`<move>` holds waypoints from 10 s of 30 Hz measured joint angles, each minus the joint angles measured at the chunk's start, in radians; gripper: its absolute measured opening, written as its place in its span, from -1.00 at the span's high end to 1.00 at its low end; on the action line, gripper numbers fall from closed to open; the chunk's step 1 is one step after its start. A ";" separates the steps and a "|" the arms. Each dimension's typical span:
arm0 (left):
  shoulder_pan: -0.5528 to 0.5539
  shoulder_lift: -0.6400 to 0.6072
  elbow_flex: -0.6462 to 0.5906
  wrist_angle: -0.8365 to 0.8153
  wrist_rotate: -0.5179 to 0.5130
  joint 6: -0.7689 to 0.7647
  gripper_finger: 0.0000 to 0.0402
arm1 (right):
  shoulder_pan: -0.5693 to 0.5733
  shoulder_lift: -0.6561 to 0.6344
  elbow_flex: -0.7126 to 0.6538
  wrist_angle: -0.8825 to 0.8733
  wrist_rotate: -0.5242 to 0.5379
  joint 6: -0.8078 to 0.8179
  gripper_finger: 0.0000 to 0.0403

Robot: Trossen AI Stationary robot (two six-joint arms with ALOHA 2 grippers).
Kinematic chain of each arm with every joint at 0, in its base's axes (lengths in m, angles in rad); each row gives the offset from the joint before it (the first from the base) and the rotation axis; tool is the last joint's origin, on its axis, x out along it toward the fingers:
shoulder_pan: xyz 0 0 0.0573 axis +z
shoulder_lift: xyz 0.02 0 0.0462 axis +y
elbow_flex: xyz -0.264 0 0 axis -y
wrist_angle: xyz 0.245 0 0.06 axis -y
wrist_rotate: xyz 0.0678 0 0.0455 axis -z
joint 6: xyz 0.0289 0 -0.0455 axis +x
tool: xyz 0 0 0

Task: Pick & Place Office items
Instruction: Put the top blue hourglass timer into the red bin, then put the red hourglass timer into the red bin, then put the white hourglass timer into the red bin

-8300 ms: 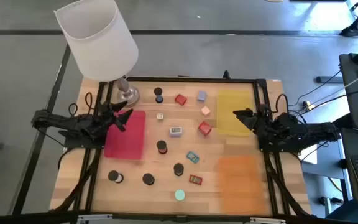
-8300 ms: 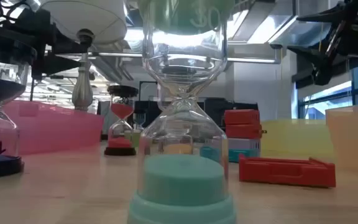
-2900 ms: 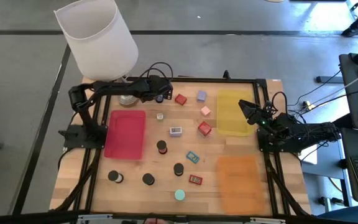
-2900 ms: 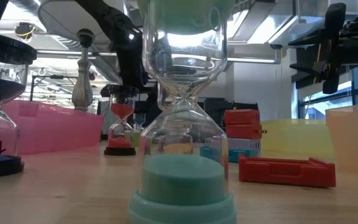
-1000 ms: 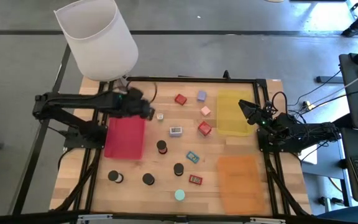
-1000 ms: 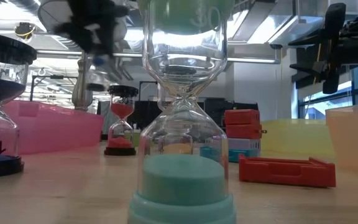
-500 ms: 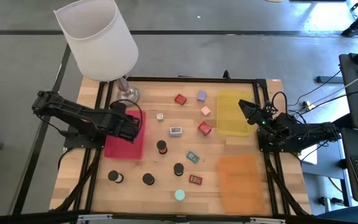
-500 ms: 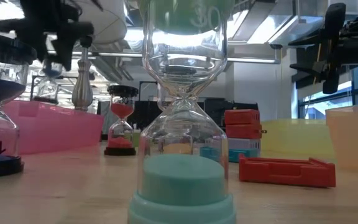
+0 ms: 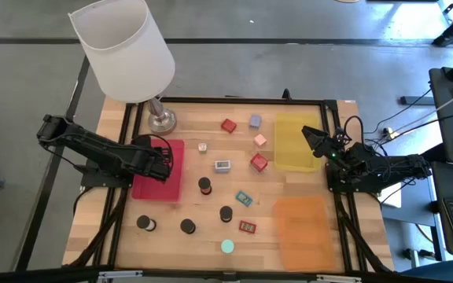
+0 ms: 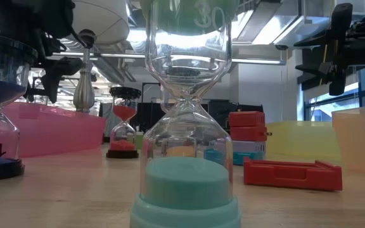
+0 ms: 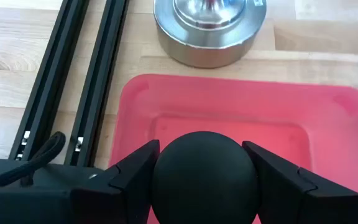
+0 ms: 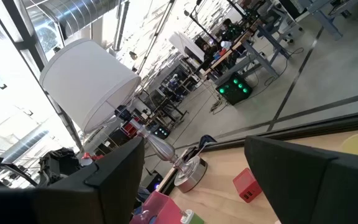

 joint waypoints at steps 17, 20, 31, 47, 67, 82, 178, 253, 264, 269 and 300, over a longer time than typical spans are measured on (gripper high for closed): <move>0.129 0.015 -0.050 0.115 0.020 0.013 -0.06 | 0.000 0.000 0.000 -0.001 0.000 0.000 -0.40; 0.143 0.025 -0.050 0.117 0.013 0.009 -0.06 | 0.000 0.000 0.000 -0.001 0.000 0.000 -0.40; 0.177 0.040 -0.050 0.116 0.004 0.024 -0.14 | 0.000 0.000 0.000 0.000 0.000 0.000 -0.40; 0.169 0.013 0.182 -0.070 -0.038 0.165 -0.51 | 0.000 0.000 0.000 -0.001 0.000 0.000 -0.40; 0.077 0.095 0.431 0.428 -0.047 0.968 -0.53 | 0.000 0.000 0.000 0.000 0.000 0.000 -0.40; -0.097 0.309 0.430 0.729 0.143 1.383 -0.53 | 0.000 0.000 0.000 -0.002 0.000 0.000 -0.40; 0.027 -0.025 0.213 0.190 -0.039 0.750 -0.08 | 0.000 0.000 0.000 -0.006 0.000 0.000 -0.40; 0.025 -0.019 0.058 0.275 -0.158 0.409 -0.70 | 0.000 0.000 0.000 -0.007 0.000 0.000 -0.40; 0.005 -0.032 0.414 0.233 0.121 0.626 -0.70 | 0.000 0.000 0.000 -0.008 0.000 0.000 -0.40; -0.074 -0.032 0.491 0.352 0.371 0.681 -0.69 | 0.000 0.000 0.000 -0.008 0.000 0.000 -0.40; -0.521 0.293 0.492 0.087 0.840 -0.114 -0.68 | 0.000 0.000 0.000 -0.008 0.000 0.000 -0.40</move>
